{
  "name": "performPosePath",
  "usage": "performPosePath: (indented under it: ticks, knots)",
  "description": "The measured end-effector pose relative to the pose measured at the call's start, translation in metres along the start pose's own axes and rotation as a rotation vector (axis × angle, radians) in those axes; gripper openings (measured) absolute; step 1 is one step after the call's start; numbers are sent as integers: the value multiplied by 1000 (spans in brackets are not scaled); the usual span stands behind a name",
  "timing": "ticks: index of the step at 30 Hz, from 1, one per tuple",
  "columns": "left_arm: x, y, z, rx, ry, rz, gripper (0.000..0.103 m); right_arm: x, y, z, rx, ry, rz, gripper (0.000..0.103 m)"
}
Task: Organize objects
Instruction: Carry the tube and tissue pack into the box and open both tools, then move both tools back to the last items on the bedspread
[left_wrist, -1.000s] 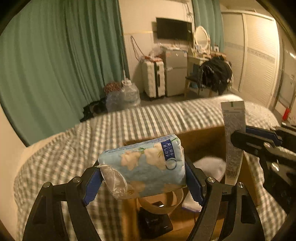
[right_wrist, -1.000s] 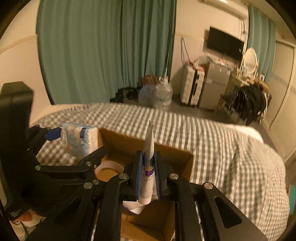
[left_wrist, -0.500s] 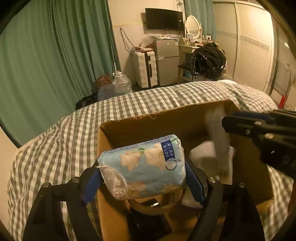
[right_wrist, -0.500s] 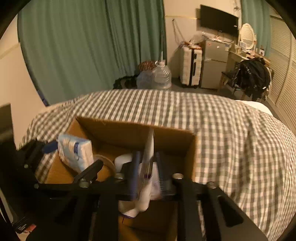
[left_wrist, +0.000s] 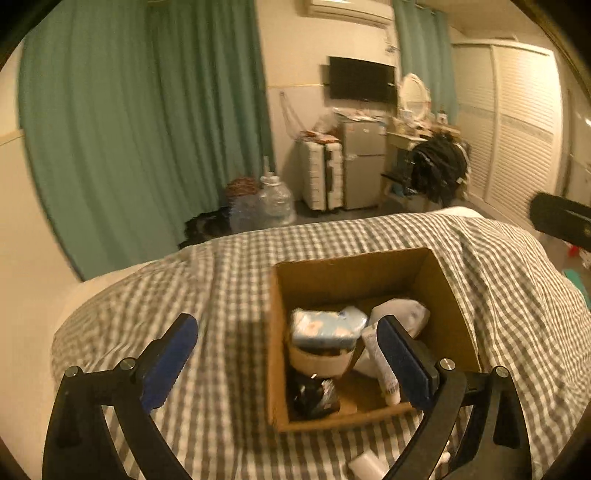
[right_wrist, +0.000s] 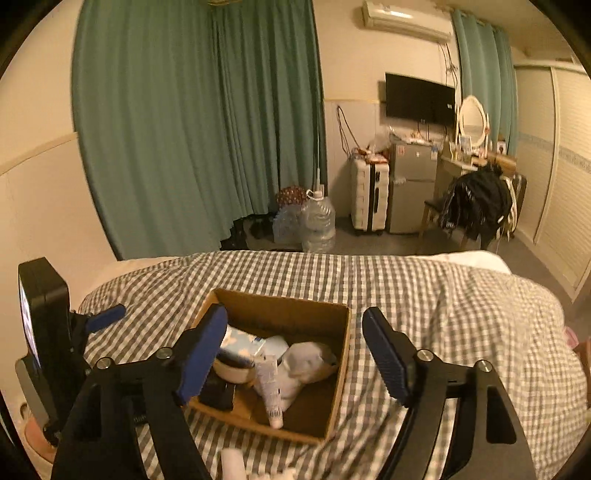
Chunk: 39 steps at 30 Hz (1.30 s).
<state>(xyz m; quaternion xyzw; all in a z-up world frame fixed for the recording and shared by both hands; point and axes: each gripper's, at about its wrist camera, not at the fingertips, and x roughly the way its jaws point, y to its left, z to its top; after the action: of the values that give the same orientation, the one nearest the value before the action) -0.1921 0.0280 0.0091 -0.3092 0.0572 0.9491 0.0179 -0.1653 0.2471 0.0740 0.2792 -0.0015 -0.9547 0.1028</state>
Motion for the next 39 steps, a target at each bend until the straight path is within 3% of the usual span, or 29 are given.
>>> performPosePath:
  ticks: [7, 12, 18, 23, 27, 34, 37, 39]
  knots:
    - [-20, -8, -50, -49, 53, 16, 100, -27, 10, -53, -64, 41, -75, 79]
    - [1, -28, -100, 1, 121, 59, 100, -4, 4, -114, -21, 150, -86, 79]
    - [37, -47, -144, -16, 233, 23, 100, 30, -6, -168, -8, 293, -134, 79]
    - [41, -65, -158, 5, 259, -57, 100, 38, -15, -180, 20, 338, -142, 79]
    - [47, -82, -168, 70, 271, -77, 100, 38, -17, -181, 24, 348, -154, 79]
    - [50, -90, -179, 80, 297, -163, 97, 40, -15, -179, 27, 353, -162, 79]
    - [52, -97, -182, 102, 311, -202, 91, 39, -15, -179, 34, 350, -163, 79]
    - [54, -102, -184, 123, 322, -234, 80, 38, -15, -179, 40, 349, -164, 79]
